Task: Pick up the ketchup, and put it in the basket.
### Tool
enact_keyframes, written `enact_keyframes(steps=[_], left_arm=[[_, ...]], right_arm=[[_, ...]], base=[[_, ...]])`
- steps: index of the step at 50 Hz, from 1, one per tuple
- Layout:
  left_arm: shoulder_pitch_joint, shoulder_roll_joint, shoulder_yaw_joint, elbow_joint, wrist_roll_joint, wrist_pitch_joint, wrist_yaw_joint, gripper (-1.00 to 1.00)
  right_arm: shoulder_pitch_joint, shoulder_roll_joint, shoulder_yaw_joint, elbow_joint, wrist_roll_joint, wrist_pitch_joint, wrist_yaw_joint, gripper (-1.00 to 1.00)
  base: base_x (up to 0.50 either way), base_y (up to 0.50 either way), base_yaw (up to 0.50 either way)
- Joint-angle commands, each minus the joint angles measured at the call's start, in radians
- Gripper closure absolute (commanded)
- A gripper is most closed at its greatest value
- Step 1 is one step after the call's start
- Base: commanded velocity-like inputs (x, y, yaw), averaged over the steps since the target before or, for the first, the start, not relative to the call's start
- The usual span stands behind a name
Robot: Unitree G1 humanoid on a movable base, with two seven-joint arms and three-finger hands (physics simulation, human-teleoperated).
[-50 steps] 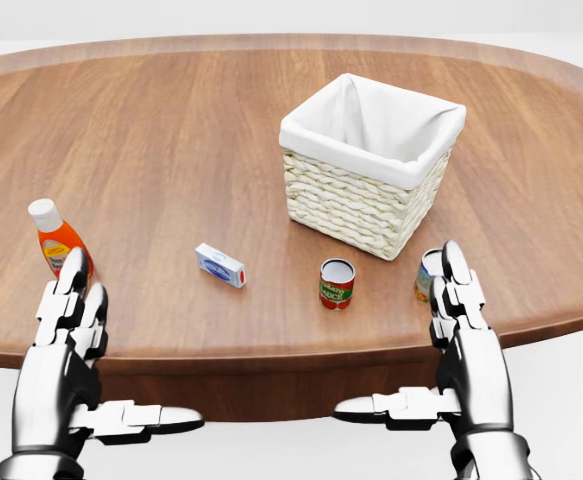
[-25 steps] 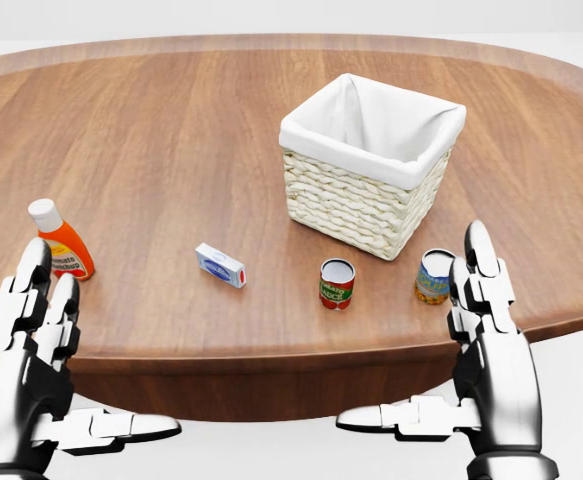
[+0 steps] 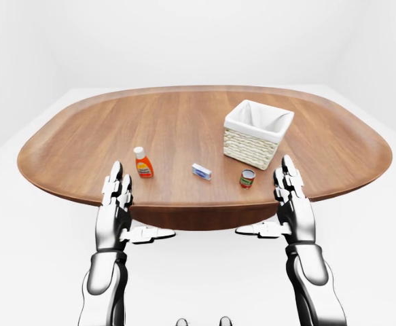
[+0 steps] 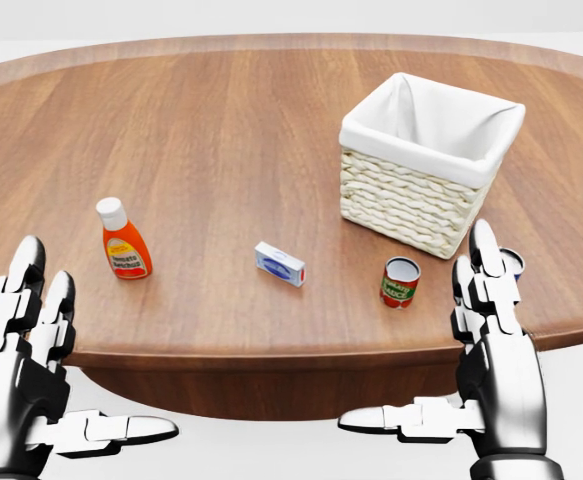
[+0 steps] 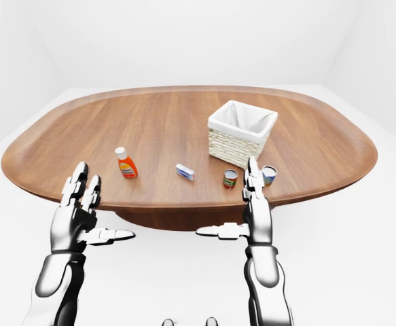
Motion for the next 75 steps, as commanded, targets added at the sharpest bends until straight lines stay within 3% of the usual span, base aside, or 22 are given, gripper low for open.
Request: enact_keyframes(steps=[1, 8, 20, 68, 75], left_arm=[[0.004, 0.002, 0.001, -0.006, 0.000, -0.003, -0.002, -1.00], [-0.009, 0.003, 0.005, 0.013, 0.000, -0.009, 0.005, -1.00], [-0.013, 0.003, 0.022, -0.015, -0.036, 0.005, 0.006, -1.00], [-0.018, 0.004, 0.047, -0.030, -0.057, 0.005, 0.011, -1.00], [-0.014, 0.005, 0.043, -0.033, -0.050, 0.005, 0.006, -1.00]], right_arm=[[-0.001, 0.003, 0.003, 0.004, -0.002, 0.000, -0.002, -1.00], [-0.005, 0.001, 0.014, 0.028, -0.044, 0.000, -0.017, -1.00], [-0.010, 0.006, 0.000, -0.010, -0.008, 0.000, -0.019, -1.00], [-0.009, 0.008, -0.005, -0.022, 0.009, 0.000, -0.024, -1.00], [-0.010, 0.009, -0.008, -0.018, 0.014, 0.000, -0.035, -1.00]], base=[[0.00, 0.50, 0.00], [0.00, 0.36, 0.00], [0.00, 0.00, 0.00], [0.50, 0.00, 0.00], [0.00, 0.00, 0.00]])
